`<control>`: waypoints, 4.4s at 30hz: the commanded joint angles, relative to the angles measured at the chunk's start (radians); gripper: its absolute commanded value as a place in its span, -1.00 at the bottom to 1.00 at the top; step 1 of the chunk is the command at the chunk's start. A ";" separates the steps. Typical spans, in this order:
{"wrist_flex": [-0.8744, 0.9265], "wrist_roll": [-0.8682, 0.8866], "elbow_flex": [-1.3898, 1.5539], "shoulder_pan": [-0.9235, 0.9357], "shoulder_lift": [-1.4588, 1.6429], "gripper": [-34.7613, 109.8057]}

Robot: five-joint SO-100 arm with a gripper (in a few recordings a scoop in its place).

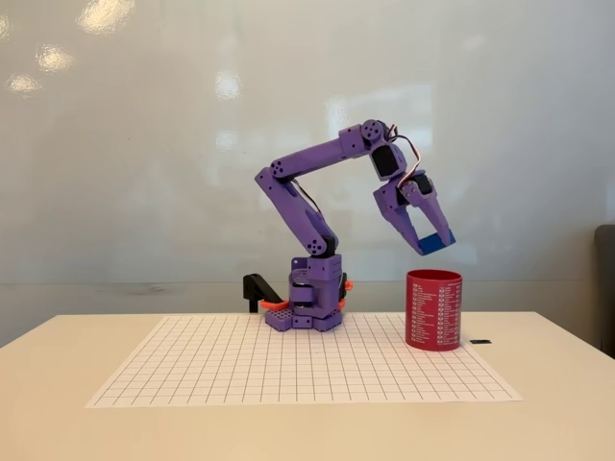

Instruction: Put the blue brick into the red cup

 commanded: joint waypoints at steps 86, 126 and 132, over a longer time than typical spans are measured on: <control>-0.307 -0.092 0.508 1.203 0.979 -0.53; -0.258 -0.110 0.989 1.129 0.979 -0.52; -0.258 -0.112 0.989 1.129 0.979 -0.52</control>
